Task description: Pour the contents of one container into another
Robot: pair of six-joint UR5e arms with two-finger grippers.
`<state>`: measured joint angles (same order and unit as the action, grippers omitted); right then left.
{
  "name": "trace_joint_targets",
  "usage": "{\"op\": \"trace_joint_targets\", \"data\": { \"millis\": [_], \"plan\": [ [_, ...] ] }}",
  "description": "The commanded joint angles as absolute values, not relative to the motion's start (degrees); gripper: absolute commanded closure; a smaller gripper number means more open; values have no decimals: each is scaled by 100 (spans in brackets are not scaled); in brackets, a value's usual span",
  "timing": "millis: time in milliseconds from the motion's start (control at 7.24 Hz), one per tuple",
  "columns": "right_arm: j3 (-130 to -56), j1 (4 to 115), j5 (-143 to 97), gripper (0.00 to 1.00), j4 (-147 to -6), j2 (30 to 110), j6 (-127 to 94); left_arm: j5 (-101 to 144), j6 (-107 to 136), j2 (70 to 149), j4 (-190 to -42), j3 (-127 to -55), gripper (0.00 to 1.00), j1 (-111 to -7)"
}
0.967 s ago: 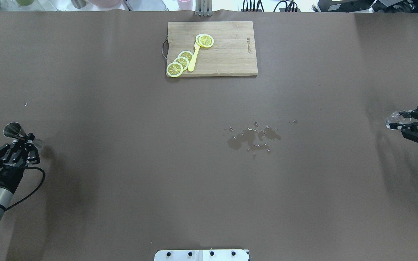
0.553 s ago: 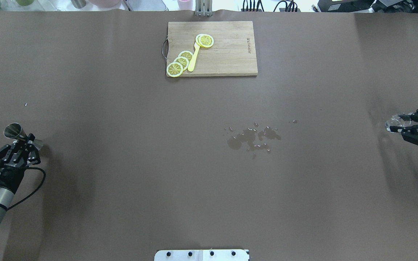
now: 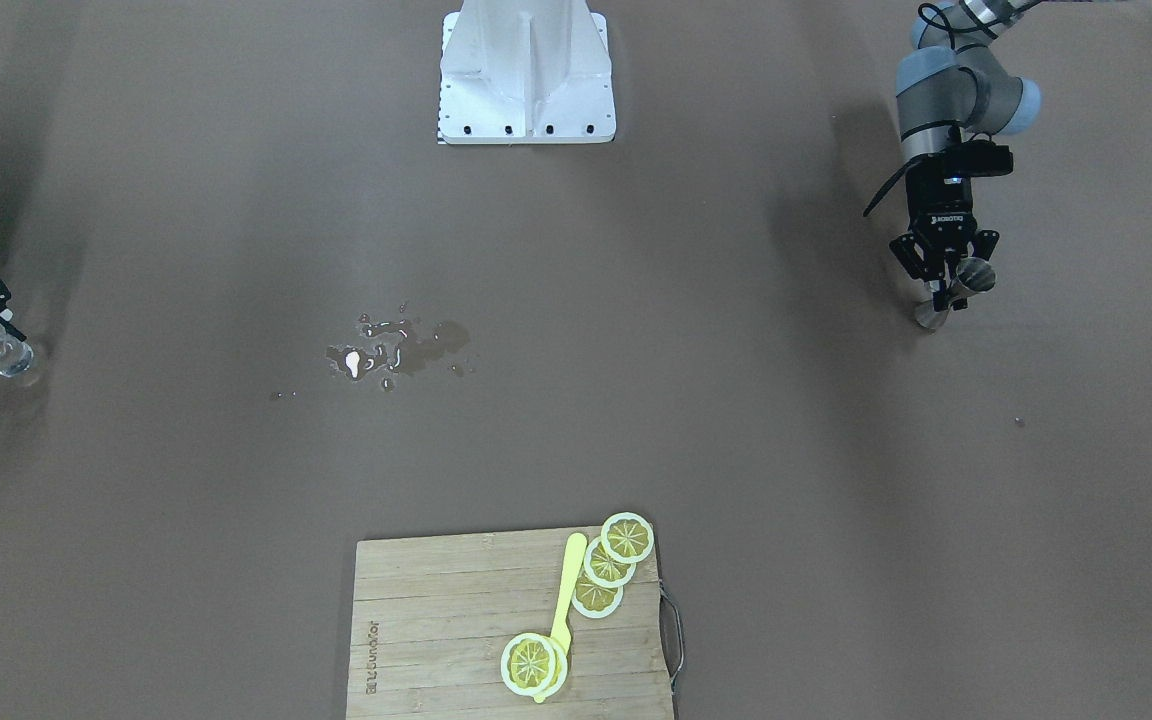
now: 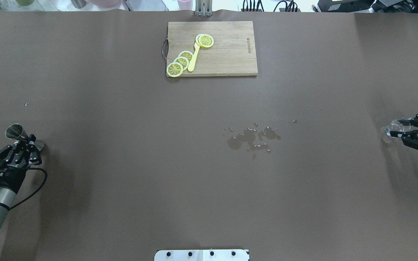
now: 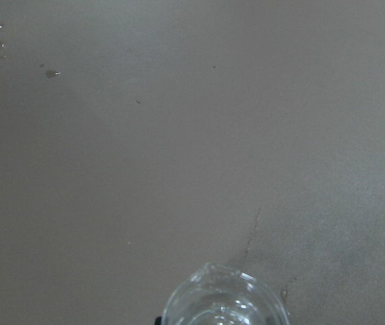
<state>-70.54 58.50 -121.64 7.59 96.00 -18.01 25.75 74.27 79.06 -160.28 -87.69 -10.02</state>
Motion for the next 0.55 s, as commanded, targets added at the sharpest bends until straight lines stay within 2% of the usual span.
{"op": "trace_joint_targets", "data": {
  "millis": [0, 276, 414],
  "plan": [
    [-7049, 5836, -12164, 100, 765, 9606, -1802, 2584, 7427, 7937, -16031, -8754, 100, -1002],
    [-6979, 5818, -12208, 100, 765, 9615, -1802, 2584, 7427, 7963, -16031, -8754, 100, -1002],
    [-6909, 5818, -12217, 100, 852, 9607, -1802, 2584, 7427, 7963, -16040, -8754, 97, -993]
  ]
}}
